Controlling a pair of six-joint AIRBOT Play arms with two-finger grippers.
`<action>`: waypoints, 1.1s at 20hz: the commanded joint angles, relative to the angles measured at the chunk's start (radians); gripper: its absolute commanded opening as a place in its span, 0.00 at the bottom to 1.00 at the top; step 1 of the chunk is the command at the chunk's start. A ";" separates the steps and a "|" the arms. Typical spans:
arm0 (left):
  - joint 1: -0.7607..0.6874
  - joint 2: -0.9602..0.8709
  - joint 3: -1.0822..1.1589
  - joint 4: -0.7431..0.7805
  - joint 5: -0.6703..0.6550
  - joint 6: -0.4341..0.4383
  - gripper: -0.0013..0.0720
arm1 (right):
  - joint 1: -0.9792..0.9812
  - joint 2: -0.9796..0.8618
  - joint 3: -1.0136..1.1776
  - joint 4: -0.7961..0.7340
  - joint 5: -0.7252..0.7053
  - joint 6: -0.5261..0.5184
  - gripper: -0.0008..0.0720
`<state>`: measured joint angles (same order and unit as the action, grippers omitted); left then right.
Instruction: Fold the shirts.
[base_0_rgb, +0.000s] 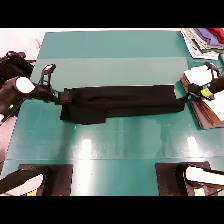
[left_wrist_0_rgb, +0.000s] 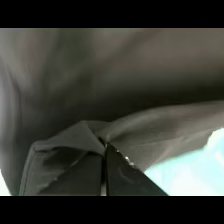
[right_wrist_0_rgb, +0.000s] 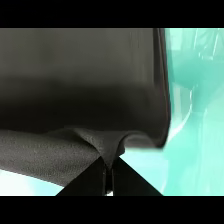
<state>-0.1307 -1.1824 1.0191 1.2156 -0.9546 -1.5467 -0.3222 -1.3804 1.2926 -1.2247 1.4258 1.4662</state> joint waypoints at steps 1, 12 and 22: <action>0.001 -0.129 0.084 0.008 0.143 -0.026 0.05 | 0.039 -0.158 0.151 0.003 -0.010 0.032 0.03; 0.000 -0.172 0.182 0.008 0.140 -0.076 0.83 | 0.000 -0.299 0.340 0.108 0.009 -0.053 0.59; -0.035 -0.174 0.220 -0.175 0.095 -0.068 0.05 | -0.222 -0.387 0.057 0.371 -0.012 -0.205 0.80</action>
<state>-0.1432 -1.3560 1.2354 1.0882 -0.8597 -1.6176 -0.5129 -1.7279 1.4155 -0.9558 1.4357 1.3056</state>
